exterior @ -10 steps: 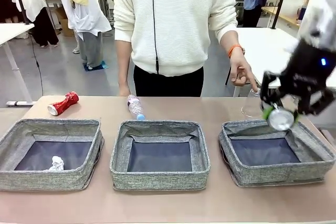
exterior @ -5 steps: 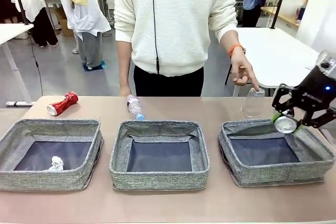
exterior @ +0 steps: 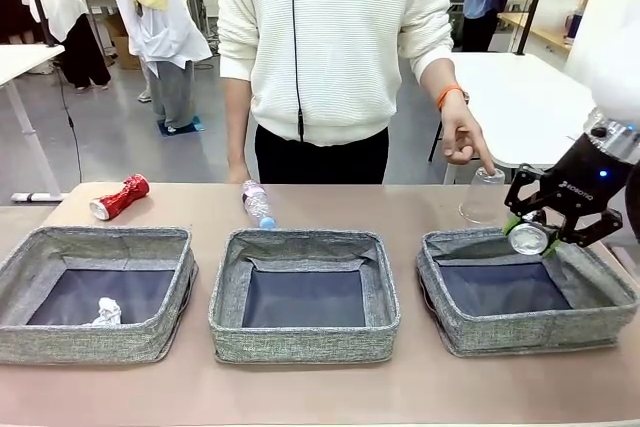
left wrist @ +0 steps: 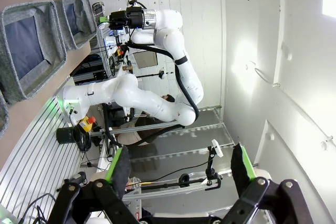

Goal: Sort the waste into the appropriate baskets.
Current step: Place the picked waste into the Fabric basket indicated by the person, then pick up the waste item pointed out by the person.

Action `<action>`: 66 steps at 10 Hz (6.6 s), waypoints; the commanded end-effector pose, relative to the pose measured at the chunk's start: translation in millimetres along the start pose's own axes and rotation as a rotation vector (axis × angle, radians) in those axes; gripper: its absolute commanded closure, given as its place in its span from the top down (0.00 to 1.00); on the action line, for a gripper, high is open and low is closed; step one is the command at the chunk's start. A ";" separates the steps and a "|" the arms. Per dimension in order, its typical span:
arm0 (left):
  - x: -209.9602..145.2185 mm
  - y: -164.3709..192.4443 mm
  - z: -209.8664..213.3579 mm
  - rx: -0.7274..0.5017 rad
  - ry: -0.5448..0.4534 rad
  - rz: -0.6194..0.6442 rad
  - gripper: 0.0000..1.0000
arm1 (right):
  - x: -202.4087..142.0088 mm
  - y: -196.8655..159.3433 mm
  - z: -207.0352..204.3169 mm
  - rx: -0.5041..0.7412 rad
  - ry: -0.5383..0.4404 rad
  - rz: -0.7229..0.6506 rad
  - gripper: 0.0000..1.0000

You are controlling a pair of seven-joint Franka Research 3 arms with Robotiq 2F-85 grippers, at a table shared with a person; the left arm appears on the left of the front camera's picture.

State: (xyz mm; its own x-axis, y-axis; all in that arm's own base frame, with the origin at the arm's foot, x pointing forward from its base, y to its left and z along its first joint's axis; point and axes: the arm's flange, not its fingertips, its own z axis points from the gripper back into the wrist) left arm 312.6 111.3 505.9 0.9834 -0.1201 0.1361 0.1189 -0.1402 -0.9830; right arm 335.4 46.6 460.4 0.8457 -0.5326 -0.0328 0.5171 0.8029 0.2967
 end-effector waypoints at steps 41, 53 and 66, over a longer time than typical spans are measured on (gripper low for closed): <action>-0.4 -2.0 0.3 -0.004 -0.002 0.000 1.00 | -28.1 -15.4 103.5 1.042 0.518 0.205 1.00; 211.3 73.1 13.8 1.838 0.314 -1.007 1.00 | -28.1 -15.4 103.5 1.042 0.518 0.205 1.00; 267.4 144.9 4.6 1.544 0.554 -0.642 1.00 | -28.1 -15.4 103.5 1.042 0.518 0.205 1.00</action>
State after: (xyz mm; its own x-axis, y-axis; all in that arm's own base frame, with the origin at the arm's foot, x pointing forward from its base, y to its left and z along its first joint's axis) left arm 575.5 63.0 402.4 0.5909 -0.7687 0.2448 0.7777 0.6235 0.0803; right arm 289.9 21.1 550.3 0.9777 -0.0571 -0.2020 0.2077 0.1246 0.9702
